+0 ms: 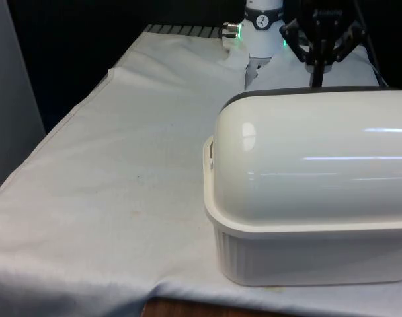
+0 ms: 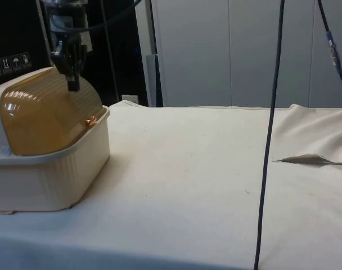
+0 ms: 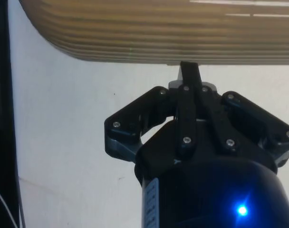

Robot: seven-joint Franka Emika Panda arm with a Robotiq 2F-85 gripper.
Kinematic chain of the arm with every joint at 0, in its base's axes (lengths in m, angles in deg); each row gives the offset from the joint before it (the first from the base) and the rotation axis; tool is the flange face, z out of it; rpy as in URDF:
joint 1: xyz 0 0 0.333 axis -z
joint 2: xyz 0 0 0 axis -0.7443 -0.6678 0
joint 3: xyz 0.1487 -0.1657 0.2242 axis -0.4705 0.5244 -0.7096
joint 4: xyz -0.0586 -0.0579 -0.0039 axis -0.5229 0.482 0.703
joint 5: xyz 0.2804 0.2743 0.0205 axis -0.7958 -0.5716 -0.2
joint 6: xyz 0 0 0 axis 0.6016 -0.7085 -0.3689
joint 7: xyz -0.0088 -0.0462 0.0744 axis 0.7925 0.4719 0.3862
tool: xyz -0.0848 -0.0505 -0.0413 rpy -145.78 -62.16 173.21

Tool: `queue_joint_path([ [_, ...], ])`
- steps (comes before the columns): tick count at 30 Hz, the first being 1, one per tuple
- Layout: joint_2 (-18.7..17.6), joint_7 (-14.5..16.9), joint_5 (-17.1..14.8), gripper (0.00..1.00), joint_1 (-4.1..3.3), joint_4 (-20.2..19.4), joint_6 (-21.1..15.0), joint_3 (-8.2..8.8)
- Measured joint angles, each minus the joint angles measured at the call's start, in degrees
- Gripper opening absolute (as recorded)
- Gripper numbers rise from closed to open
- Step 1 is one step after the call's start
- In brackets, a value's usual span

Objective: Open the lid, then close it.

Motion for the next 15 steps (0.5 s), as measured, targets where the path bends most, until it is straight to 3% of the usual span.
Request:
queue_joint_path([
  [15, -1.38, 0.23, -0.06, 0.00, -0.06, 0.06, 3.50, -0.17],
])
